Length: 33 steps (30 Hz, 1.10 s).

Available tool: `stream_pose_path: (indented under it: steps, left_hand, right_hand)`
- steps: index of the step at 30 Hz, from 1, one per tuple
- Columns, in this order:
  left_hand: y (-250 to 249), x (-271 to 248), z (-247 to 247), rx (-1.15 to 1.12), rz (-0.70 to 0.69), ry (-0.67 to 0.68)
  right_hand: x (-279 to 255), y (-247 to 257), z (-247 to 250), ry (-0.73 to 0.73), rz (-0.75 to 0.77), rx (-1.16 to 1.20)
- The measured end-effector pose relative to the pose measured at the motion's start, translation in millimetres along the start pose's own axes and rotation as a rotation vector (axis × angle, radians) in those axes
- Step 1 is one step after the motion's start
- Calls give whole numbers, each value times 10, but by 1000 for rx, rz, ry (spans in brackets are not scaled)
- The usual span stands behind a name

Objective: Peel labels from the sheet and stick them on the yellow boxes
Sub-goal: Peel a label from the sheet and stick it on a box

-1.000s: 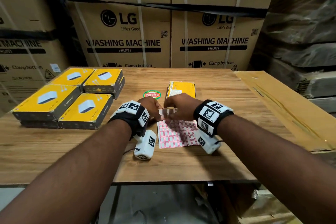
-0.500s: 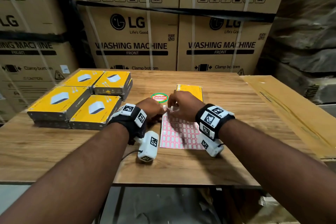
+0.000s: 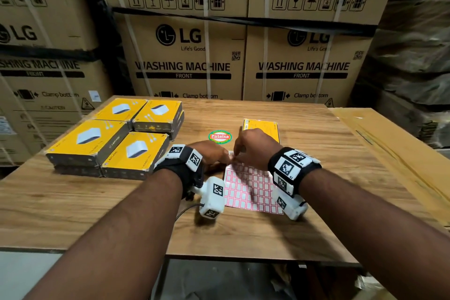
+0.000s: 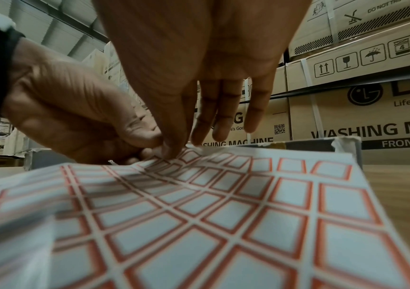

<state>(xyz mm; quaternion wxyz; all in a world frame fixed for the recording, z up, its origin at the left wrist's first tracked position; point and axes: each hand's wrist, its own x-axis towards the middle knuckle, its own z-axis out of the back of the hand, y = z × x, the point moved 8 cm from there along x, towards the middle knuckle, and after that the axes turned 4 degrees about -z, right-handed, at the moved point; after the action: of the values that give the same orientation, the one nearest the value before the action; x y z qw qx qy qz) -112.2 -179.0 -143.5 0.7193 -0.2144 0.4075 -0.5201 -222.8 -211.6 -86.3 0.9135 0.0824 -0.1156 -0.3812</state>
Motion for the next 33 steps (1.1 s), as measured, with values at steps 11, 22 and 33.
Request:
stream_pose_path:
  steps: [11, 22, 33]
  left_hand:
    - [-120, 16, -21, 231, -134, 23]
    - [-92, 58, -34, 229, -111, -33]
    - [-97, 64, -53, 162, -56, -65]
  right_hand:
    - [6, -42, 4, 7, 17, 33]
    - [5, -80, -51, 52, -34, -30]
    - [19, -132, -106, 106, -61, -60]
